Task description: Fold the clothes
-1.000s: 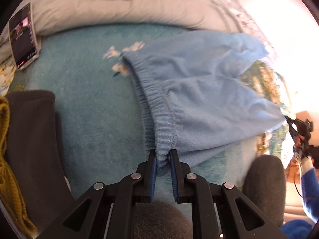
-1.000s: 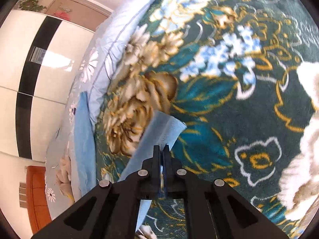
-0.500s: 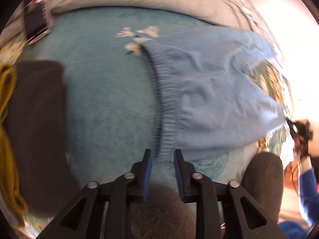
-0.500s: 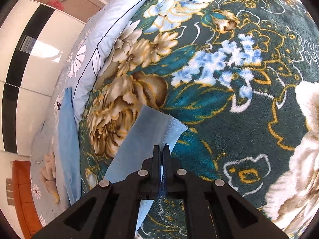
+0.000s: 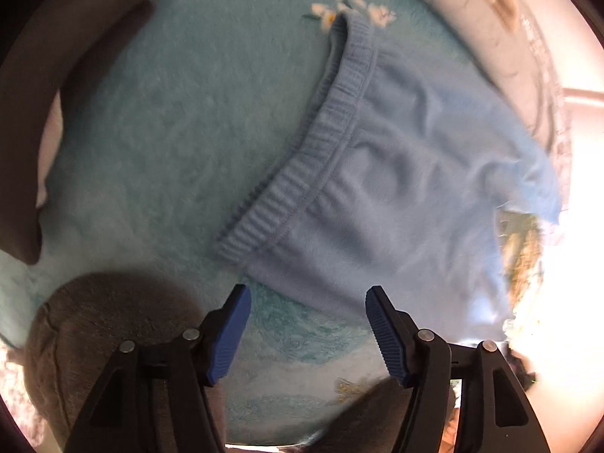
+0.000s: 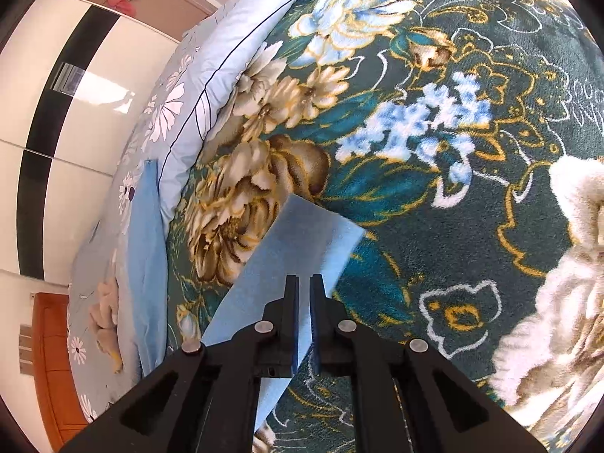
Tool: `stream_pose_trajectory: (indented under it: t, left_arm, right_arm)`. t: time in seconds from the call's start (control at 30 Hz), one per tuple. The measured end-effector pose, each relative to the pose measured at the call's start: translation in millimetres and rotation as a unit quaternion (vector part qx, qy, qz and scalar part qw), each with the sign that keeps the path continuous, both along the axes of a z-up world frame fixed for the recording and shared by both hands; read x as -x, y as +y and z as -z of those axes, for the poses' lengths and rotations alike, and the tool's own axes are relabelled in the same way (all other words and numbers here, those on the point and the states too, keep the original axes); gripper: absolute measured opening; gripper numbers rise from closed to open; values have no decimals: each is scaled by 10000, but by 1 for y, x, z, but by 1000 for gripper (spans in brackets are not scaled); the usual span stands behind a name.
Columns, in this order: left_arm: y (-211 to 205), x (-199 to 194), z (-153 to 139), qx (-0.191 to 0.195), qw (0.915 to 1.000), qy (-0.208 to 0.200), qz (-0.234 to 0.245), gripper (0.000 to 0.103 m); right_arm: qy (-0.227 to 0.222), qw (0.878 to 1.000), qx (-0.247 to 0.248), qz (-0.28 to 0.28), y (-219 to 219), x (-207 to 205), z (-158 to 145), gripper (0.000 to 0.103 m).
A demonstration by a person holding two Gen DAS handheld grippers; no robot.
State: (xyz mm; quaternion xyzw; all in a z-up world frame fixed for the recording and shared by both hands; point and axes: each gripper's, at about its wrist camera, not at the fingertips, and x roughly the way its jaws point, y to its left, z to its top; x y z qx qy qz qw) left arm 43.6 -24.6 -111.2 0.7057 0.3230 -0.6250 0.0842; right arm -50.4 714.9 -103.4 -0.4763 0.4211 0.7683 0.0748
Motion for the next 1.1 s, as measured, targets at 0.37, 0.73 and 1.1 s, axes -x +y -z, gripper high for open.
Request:
stream_pose_trajectory:
  t: [0.37,0.73,1.1]
  left_arm:
    - [5,5,5,664,9975,-129,199,73]
    - [-42,34,-19,667,9967,352,298,73]
    - [-54,145,-9,864,9861,1049,953,73]
  right_arm:
    - [-248,9991,139,-302,-10,-6,26,9]
    - [-243,9990,-340,-136,-15,0,19,10]
    - [563,9589,-1066,-2569,-133,153,-58,29]
